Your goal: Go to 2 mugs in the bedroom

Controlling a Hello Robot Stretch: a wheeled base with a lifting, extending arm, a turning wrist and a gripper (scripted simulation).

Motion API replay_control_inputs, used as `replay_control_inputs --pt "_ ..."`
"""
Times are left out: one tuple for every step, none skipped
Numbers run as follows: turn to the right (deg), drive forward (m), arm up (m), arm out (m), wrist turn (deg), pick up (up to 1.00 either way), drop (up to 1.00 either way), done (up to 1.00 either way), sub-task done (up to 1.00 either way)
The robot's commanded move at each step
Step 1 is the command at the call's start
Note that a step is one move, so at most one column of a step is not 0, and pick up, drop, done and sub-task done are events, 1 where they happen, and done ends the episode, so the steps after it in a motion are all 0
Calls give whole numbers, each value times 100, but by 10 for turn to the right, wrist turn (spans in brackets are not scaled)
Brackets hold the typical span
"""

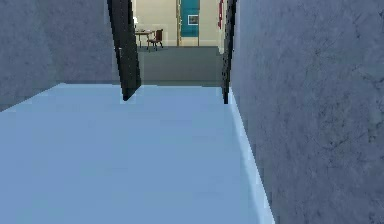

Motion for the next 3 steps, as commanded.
replay_control_inputs --pt "0 5 0 0 0 0 0 0 0" --pt "0 100 0 0 0 0 0 0 0" --pt "-30 0 0 0 0 0 0 0 0"
